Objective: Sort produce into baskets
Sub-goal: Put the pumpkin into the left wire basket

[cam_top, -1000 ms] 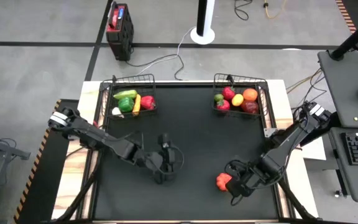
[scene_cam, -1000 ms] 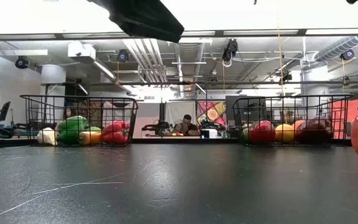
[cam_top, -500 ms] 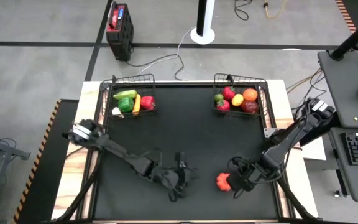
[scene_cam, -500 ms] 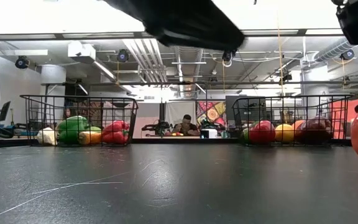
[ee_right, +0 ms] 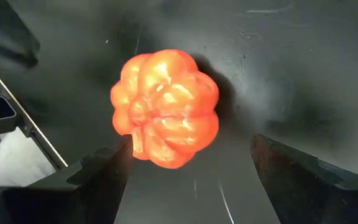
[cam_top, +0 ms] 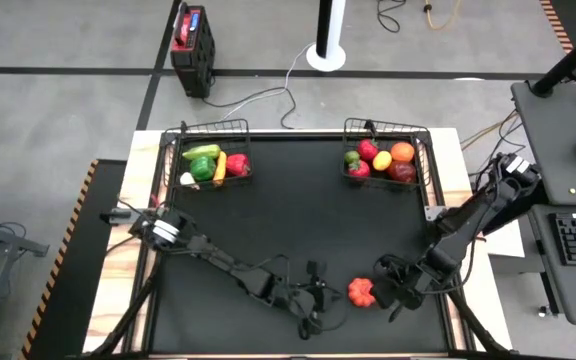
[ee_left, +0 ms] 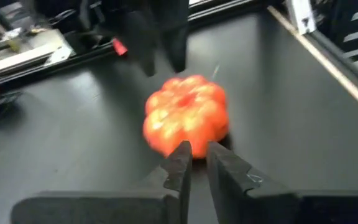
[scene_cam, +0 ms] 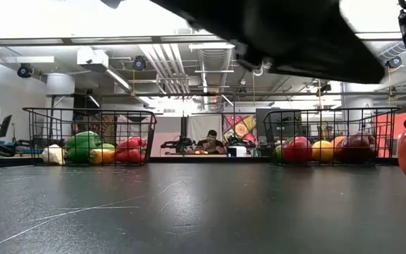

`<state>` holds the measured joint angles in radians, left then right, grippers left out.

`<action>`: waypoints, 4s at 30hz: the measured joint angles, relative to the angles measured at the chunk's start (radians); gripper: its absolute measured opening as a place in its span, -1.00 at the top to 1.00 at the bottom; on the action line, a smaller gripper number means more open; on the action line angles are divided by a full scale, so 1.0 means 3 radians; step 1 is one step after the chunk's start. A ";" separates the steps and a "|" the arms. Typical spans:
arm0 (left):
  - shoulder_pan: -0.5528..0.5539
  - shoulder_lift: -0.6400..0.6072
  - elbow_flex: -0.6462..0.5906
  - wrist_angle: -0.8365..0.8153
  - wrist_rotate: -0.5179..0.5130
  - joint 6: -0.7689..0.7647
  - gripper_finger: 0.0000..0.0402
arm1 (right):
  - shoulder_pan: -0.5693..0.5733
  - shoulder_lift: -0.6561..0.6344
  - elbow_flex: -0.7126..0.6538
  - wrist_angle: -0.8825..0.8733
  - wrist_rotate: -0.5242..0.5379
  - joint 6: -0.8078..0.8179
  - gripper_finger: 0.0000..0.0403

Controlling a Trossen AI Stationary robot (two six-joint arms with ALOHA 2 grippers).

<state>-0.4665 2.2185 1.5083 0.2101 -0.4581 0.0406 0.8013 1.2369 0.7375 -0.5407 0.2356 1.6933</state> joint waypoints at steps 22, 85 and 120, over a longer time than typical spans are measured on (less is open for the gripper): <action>0.0181 0.0509 0.0356 0.0119 0.0279 -0.0061 0.99 | 0.0128 0.0101 -0.0139 0.0297 0.0278 0.0007 -0.57; 0.0175 0.0344 0.0352 -0.0577 -0.0094 -0.0281 0.99 | 0.0843 0.1135 -0.0117 0.0818 0.2159 -0.2271 -0.57; 0.0271 0.0348 0.0342 -0.0546 0.0140 -0.0203 0.99 | 0.0629 0.1504 -0.0109 0.1396 0.2332 -0.2347 -0.82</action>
<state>-0.3851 2.3228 1.6108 0.0463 -0.4162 -0.0204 0.9901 1.6882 0.7048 -0.1219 0.9353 0.9892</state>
